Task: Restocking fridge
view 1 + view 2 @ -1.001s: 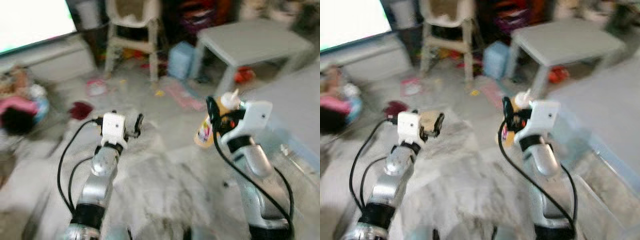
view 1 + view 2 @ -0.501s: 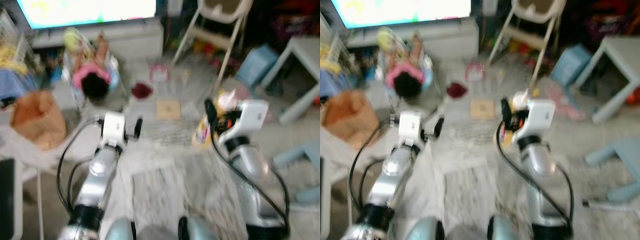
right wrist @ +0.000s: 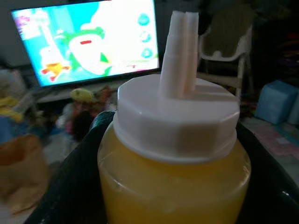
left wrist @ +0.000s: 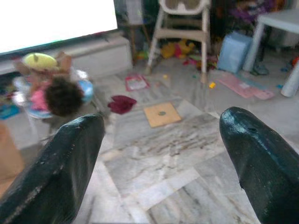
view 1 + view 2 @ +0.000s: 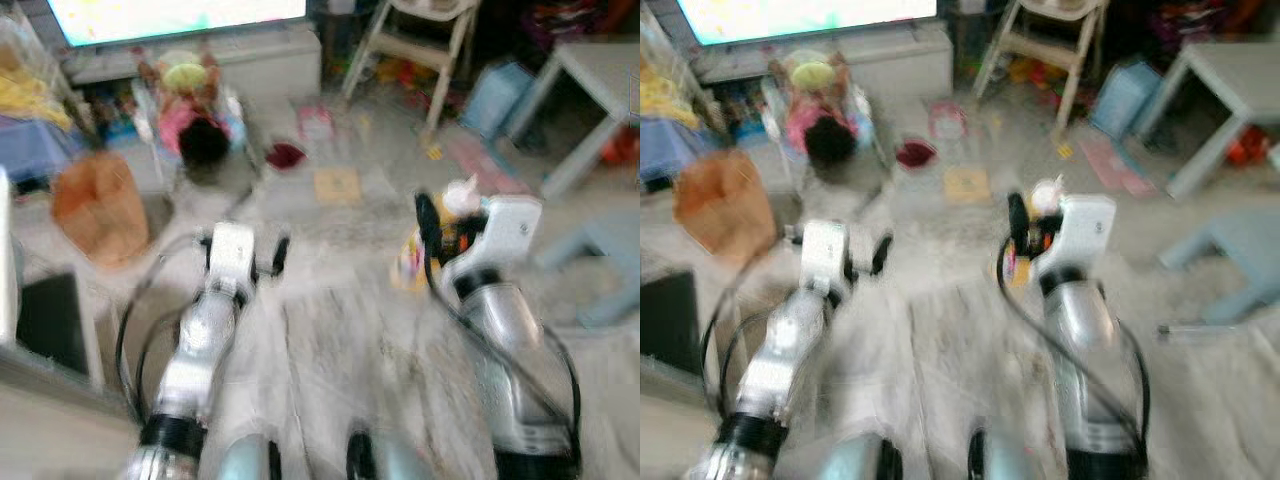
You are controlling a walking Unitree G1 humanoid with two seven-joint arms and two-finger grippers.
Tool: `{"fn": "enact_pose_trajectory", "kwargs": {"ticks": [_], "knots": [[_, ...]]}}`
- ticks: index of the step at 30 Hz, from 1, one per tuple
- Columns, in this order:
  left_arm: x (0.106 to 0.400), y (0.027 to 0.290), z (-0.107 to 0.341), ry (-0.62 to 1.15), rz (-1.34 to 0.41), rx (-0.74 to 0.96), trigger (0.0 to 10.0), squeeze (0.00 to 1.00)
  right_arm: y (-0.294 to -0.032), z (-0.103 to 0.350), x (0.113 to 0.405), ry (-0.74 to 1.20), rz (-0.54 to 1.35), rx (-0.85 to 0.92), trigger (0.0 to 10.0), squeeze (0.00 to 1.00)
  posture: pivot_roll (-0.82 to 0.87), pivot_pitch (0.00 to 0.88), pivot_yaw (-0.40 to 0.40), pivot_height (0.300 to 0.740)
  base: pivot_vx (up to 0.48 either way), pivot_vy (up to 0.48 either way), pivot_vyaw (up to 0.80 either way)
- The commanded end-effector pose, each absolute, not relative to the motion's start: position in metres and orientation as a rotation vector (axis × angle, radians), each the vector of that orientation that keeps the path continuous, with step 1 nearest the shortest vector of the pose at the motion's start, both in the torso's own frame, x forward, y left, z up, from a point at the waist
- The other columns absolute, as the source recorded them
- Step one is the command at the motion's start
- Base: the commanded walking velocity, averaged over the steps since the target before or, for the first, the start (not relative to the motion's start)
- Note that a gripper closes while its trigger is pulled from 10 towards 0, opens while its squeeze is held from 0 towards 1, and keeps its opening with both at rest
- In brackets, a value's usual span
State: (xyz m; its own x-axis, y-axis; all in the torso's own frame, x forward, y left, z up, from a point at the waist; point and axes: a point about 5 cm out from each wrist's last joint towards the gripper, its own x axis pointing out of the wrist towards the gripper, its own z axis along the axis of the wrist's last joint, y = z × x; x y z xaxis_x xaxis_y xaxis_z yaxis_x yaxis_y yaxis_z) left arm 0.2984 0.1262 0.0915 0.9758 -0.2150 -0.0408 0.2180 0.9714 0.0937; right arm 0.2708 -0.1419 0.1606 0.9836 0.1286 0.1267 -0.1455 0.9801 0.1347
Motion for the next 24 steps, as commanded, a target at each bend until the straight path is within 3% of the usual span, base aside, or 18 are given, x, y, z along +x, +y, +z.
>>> {"fn": "enact_pose_trajectory", "kwargs": {"ticks": [1, 16, 24], "knots": [[0.296, 0.126, 0.092, 0.016, -0.219, 0.09, 10.0, 0.0, -0.144, 0.162, 0.272, -0.131, 0.131, 0.131, 10.0, 0.0, -0.06, 0.084, 0.009, 0.74, 0.0, 0.0, 0.0], [0.281, 0.159, 0.082, 0.03, -0.071, 0.121, 10.0, 0.0, -0.15, 0.135, 0.277, -0.073, 0.128, 0.087, 10.0, 0.0, 0.02, 0.0, -0.044, 0.74, 0.0, 0.0, 0.0], [0.265, 0.178, 0.073, 0.069, -0.046, 0.202, 10.0, 0.0, -0.143, 0.12, 0.28, -0.062, 0.14, 0.083, 10.0, 0.0, 0.05, 0.0, -0.027, 0.74, 0.0, 0.0, 0.8]]}}
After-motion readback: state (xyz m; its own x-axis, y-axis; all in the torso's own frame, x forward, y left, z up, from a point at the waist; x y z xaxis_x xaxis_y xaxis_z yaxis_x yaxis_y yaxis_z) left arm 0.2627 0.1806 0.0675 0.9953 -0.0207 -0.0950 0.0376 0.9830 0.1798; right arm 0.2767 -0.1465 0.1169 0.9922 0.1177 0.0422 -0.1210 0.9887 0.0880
